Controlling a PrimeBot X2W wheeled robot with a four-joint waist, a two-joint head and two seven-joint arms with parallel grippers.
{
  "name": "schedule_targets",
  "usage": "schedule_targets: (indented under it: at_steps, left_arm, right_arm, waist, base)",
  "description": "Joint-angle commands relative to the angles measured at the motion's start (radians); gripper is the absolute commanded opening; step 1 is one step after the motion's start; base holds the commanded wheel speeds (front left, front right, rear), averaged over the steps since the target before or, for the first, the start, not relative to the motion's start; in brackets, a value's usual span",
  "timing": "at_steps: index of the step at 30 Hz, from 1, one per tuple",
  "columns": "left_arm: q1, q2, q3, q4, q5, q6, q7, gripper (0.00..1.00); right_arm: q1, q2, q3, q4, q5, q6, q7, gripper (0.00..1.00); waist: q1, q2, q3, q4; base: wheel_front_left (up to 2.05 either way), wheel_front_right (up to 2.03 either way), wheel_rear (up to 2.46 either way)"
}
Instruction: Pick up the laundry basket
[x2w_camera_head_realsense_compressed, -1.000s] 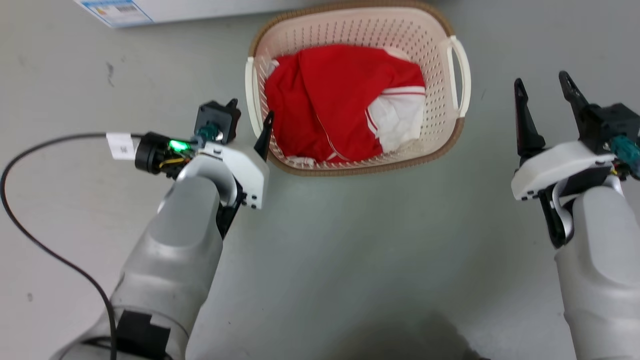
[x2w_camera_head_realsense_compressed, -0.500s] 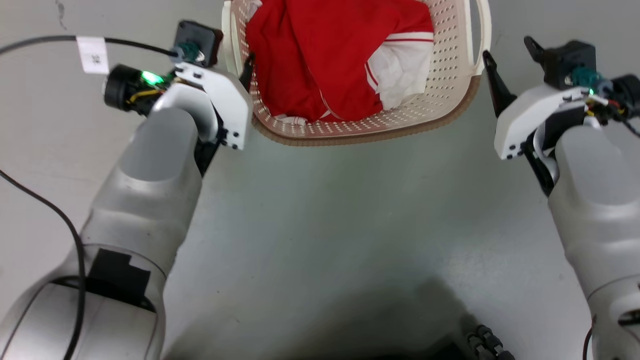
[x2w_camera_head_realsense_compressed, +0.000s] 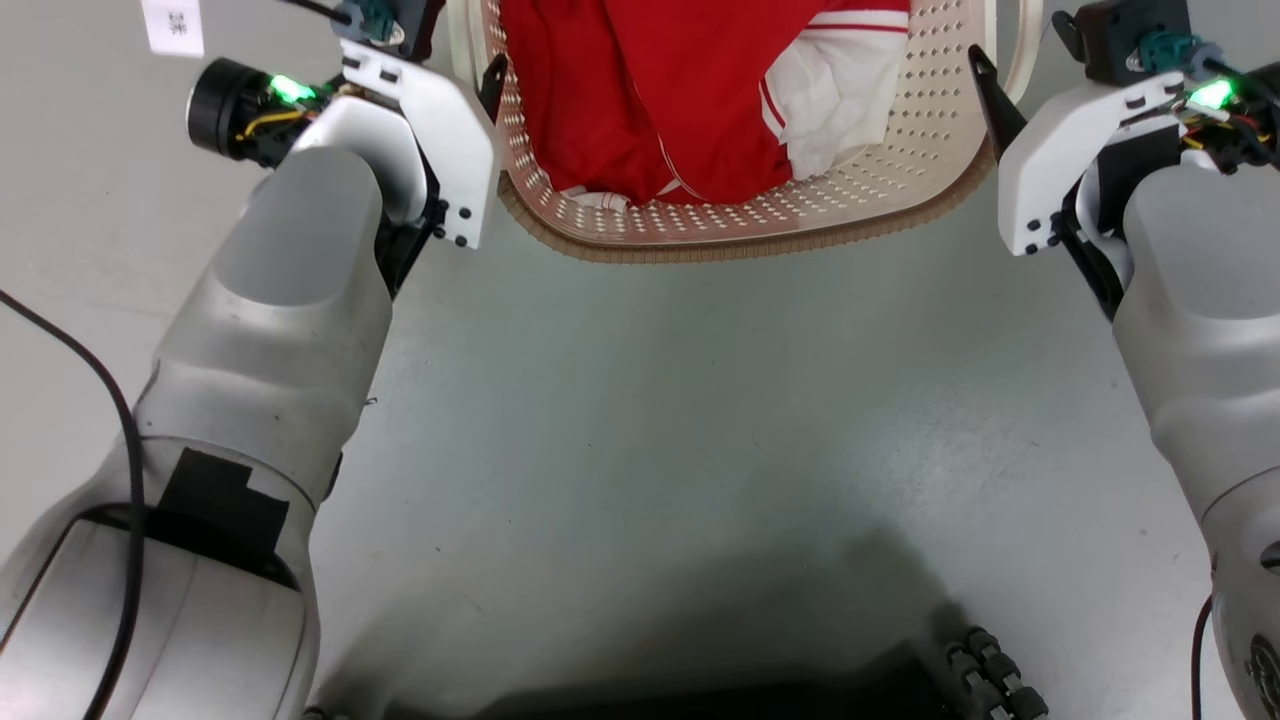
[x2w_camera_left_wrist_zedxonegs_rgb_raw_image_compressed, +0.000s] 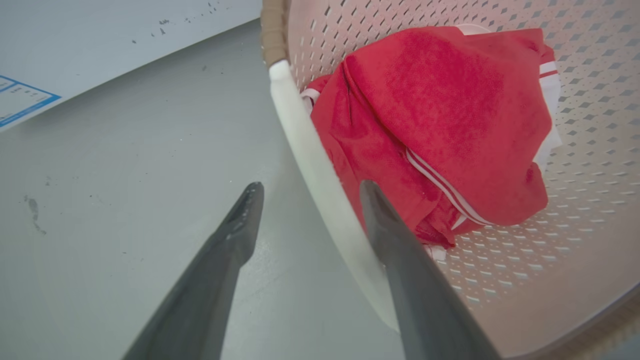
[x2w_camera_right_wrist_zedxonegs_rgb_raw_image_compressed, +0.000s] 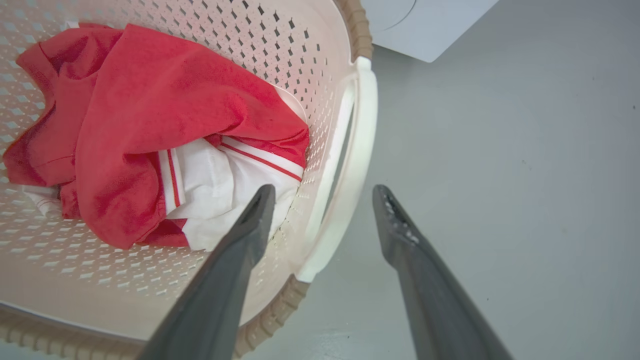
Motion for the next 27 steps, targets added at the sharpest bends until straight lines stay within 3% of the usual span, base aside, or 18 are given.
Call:
schedule_targets:
  at_steps: [1, 16, 17, 18, 19, 20, 21, 22, 27]
  left_arm:
    - [-0.018, 0.014, -0.011, 0.004, -0.009, 0.003, 0.01, 1.0]
    - [-0.068, 0.024, -0.093, 0.009, -0.08, 0.003, 0.026, 1.0]
    - [-0.07, 0.025, -0.097, 0.01, -0.082, 0.003, 0.025, 1.0]
    - [-0.069, 0.023, -0.102, 0.01, -0.089, 0.003, 0.029, 1.0]
    - [-0.069, 0.022, -0.108, 0.011, -0.092, 0.003, 0.031, 0.98]
    - [-0.073, 0.026, -0.116, 0.012, -0.091, 0.003, 0.031, 0.47]
    - [-0.077, 0.031, -0.122, 0.012, -0.092, 0.003, 0.026, 0.13]
    - [-0.078, 0.033, -0.127, 0.013, -0.097, 0.003, 0.025, 0.0]
    - [-0.079, 0.039, -0.152, 0.015, -0.114, 0.002, 0.025, 0.0]
  right_arm:
    - [-0.025, 0.0, 0.002, 0.007, 0.008, -0.001, 0.012, 1.0]
    - [-0.045, 0.004, 0.0, 0.025, 0.05, -0.001, 0.084, 0.99]
    - [-0.042, 0.004, -0.002, 0.025, 0.053, -0.001, 0.088, 0.45]
    - [-0.04, 0.005, -0.004, 0.025, 0.058, -0.001, 0.091, 0.31]
    - [-0.038, 0.007, -0.003, 0.025, 0.061, -0.001, 0.096, 0.0]
    - [-0.036, 0.009, -0.001, 0.025, 0.063, -0.001, 0.099, 0.0]
    - [-0.033, 0.011, 0.002, 0.026, 0.067, -0.001, 0.105, 0.0]
    - [-0.032, 0.008, 0.005, 0.026, 0.068, -0.001, 0.106, 0.0]
    - [-0.036, -0.001, 0.022, 0.027, 0.073, -0.001, 0.108, 0.0]
  waist:
    - [-0.0001, 0.0001, 0.015, 0.0]
    - [-0.0001, 0.0001, 0.068, 0.015]
    - [-0.0001, 0.0001, 0.068, 0.015]
    - [-0.0001, 0.0001, 0.068, 0.016]
    - [-0.0001, 0.0001, 0.067, 0.017]
    - [-0.0001, 0.0001, 0.067, 0.017]
    - [-0.0001, 0.0001, 0.067, 0.017]
    - [-0.0001, 0.0001, 0.066, 0.017]
    - [-0.0001, 0.0001, 0.057, 0.017]
  base:
    - [0.0, 0.0, 0.0]
    - [0.0, 0.0, 0.0]
    - [0.0, 0.0, 0.0]
    - [0.0, 0.0, 0.0]
    - [0.0, 0.0, 0.0]
    - [0.0, 0.0, 0.0]
    - [0.0, 0.0, 0.0]
    - [0.0, 0.0, 0.0]
    - [0.0, 0.0, 0.0]
